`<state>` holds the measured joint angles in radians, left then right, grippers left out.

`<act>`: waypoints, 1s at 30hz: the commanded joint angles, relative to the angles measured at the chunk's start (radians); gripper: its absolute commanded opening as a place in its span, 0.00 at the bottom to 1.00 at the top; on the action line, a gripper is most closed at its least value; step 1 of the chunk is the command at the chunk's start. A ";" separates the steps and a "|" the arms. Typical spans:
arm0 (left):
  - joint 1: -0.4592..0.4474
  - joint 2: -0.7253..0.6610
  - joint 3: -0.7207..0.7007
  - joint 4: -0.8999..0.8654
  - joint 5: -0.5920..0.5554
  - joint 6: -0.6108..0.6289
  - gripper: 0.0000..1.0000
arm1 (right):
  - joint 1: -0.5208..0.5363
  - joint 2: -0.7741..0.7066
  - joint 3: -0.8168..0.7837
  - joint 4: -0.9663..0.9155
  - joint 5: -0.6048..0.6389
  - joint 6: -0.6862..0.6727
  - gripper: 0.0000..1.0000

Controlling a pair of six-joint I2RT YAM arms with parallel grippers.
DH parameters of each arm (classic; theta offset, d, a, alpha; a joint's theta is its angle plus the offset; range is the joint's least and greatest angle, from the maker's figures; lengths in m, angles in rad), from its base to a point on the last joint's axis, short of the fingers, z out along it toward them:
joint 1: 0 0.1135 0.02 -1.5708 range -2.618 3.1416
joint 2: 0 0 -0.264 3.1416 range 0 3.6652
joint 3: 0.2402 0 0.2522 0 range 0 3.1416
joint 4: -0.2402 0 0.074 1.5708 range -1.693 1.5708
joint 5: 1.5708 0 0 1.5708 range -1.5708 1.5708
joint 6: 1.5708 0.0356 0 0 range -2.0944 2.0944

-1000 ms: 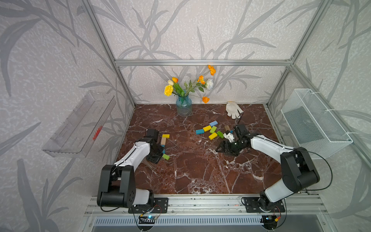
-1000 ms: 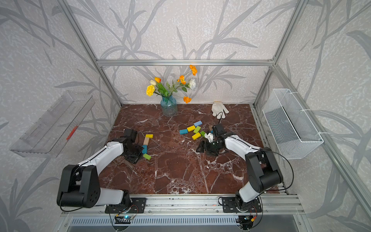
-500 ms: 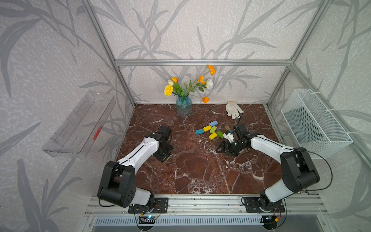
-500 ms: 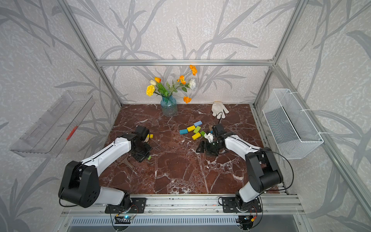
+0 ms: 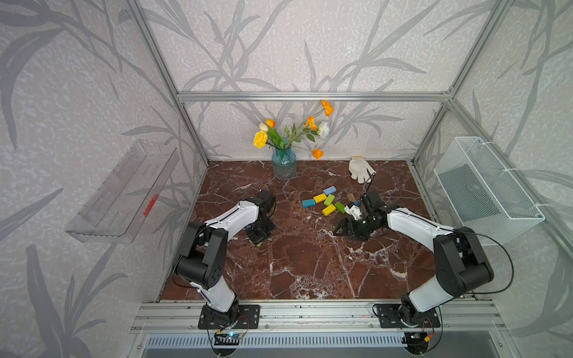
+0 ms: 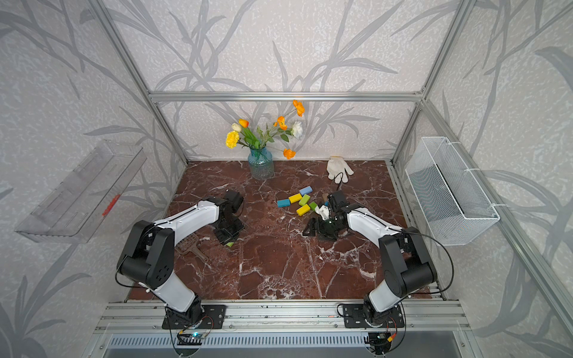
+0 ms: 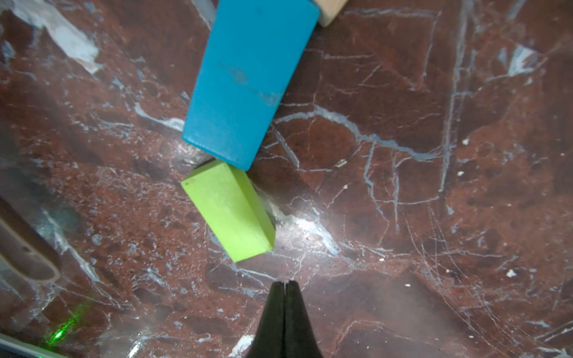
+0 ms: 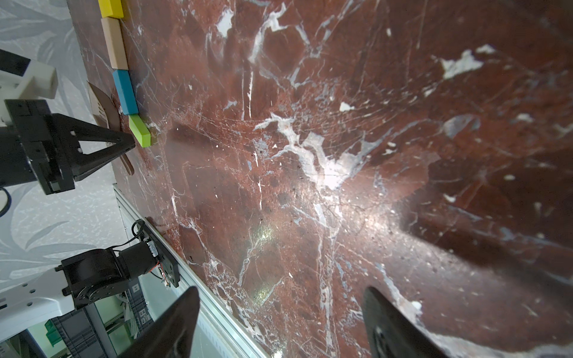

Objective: Assemble the letter c with building blocks
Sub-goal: Adjust the building block at the center of the board.

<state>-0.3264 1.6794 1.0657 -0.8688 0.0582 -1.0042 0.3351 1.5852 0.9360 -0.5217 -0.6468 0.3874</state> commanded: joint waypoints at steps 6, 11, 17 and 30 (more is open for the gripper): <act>-0.011 0.043 0.013 -0.021 0.015 0.061 0.00 | 0.007 -0.008 0.029 -0.015 -0.011 -0.010 0.82; -0.011 0.066 0.014 -0.023 0.014 0.076 0.00 | 0.006 -0.005 0.032 -0.012 -0.012 -0.004 0.82; -0.010 0.095 0.019 -0.018 0.013 0.085 0.00 | 0.007 -0.005 0.032 -0.015 -0.013 -0.005 0.82; 0.010 0.145 0.071 -0.038 -0.003 0.117 0.00 | 0.006 -0.008 0.030 -0.023 -0.013 -0.012 0.82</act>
<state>-0.3260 1.8091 1.1172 -0.8791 0.0753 -0.9085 0.3351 1.5852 0.9470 -0.5240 -0.6487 0.3882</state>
